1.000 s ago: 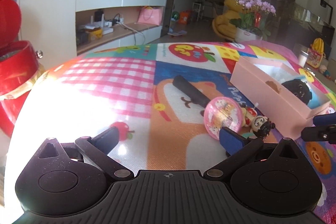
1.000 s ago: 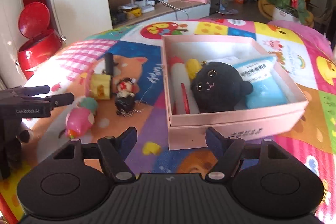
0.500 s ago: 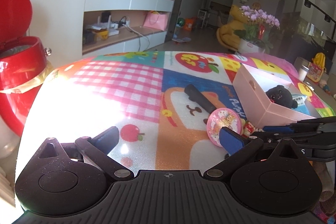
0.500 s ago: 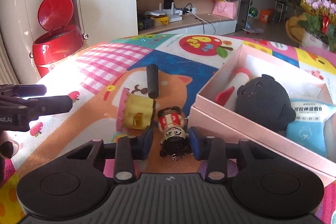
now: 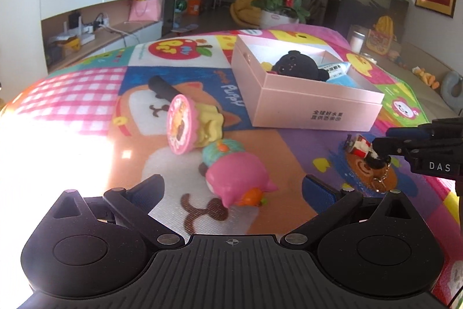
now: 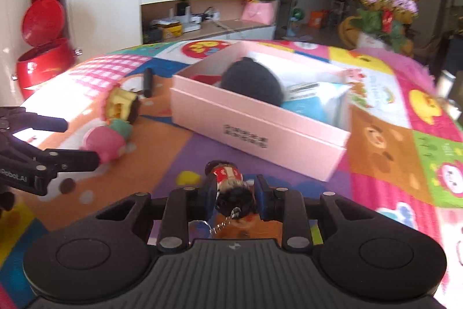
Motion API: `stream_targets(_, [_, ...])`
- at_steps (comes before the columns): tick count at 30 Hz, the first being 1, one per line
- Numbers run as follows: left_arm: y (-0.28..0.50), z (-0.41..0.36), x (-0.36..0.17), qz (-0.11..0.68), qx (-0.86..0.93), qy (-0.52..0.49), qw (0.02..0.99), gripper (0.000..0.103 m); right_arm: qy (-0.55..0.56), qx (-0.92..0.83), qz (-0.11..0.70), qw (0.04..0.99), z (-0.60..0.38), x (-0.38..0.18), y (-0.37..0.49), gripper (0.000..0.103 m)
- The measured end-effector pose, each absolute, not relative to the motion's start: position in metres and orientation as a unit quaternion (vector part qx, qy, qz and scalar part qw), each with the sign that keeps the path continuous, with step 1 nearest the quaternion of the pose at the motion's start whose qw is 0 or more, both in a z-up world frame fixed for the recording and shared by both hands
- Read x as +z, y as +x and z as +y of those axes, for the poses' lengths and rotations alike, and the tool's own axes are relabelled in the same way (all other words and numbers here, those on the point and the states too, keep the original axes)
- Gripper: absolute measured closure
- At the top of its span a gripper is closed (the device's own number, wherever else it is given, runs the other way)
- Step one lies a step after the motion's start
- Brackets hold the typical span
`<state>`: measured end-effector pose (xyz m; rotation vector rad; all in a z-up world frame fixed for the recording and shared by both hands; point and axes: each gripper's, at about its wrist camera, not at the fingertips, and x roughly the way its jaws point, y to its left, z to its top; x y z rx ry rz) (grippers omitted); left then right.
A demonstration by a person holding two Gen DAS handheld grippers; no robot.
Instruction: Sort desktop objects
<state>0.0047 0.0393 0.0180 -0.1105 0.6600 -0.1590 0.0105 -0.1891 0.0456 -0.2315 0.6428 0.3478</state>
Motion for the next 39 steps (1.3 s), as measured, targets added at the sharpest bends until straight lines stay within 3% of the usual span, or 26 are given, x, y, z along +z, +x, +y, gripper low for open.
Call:
stream_targets(2, [0.008,0.036,0.016,0.328,-0.068,-0.057,0.941,0.0,-0.083,0.151,0.312,0.934,-0.205,0.046,0.009,0.063])
stream_targets(4, [0.01,0.032,0.016,0.33,-0.057,-0.052,0.941,0.001,-0.044,0.147,0.312,0.938,-0.217,0.044,0.006,0.043])
stream_targets(5, [0.01,0.032,0.016,0.331,-0.056,-0.051,0.94,0.007,-0.03,0.148,0.313,0.938,-0.22,0.041,0.003,0.04])
stream_targets(6, [0.011,0.031,0.017,0.334,-0.056,-0.049,0.94,0.019,-0.02,0.151,0.317,0.936,-0.222,0.037,0.001,0.035])
stream_targets(7, [0.012,0.029,0.016,0.338,-0.057,-0.046,0.938,0.024,-0.01,0.154,0.323,0.934,-0.222,0.033,-0.001,0.031])
stream_targets(11, [0.016,0.021,0.015,0.337,-0.054,-0.025,0.94,0.022,-0.005,0.147,0.34,0.929,-0.215,0.015,-0.003,0.023])
stream_targets(12, [0.019,0.019,0.015,0.337,-0.053,-0.02,0.94,0.025,-0.008,0.146,0.334,0.931,-0.213,0.016,-0.004,0.023])
stream_targets(15, [0.027,0.013,0.012,0.34,-0.055,-0.006,0.939,0.037,-0.002,0.146,0.317,0.937,-0.215,0.018,-0.008,0.007])
stream_targets(17, [0.03,0.008,0.011,0.337,-0.058,0.009,0.94,0.045,0.003,0.148,0.317,0.937,-0.217,0.018,-0.008,0.006])
stream_targets(21, [0.027,0.0,0.012,0.339,-0.097,0.016,0.936,0.046,0.013,0.146,0.325,0.934,-0.22,0.017,-0.004,0.004])
stream_targets(27, [0.004,-0.011,0.011,0.34,-0.168,0.042,0.925,0.041,0.016,0.14,0.335,0.932,-0.219,0.015,-0.001,0.0])
stream_targets(28, [0.002,-0.01,0.01,0.339,-0.164,0.048,0.925,0.038,0.015,0.139,0.336,0.931,-0.219,0.015,-0.001,0.0])
stream_targets(30, [-0.001,-0.004,0.009,0.341,-0.152,0.05,0.926,0.022,0.014,0.136,0.341,0.93,-0.218,0.014,0.0,0.0])
stream_targets(33, [-0.001,0.006,0.008,0.345,-0.13,0.053,0.928,0.009,0.012,0.133,0.354,0.926,-0.217,0.012,0.004,0.0])
stream_targets(39, [0.004,0.034,0.008,0.355,-0.078,0.038,0.931,0.002,-0.002,0.125,0.365,0.922,-0.212,0.009,0.006,0.0])
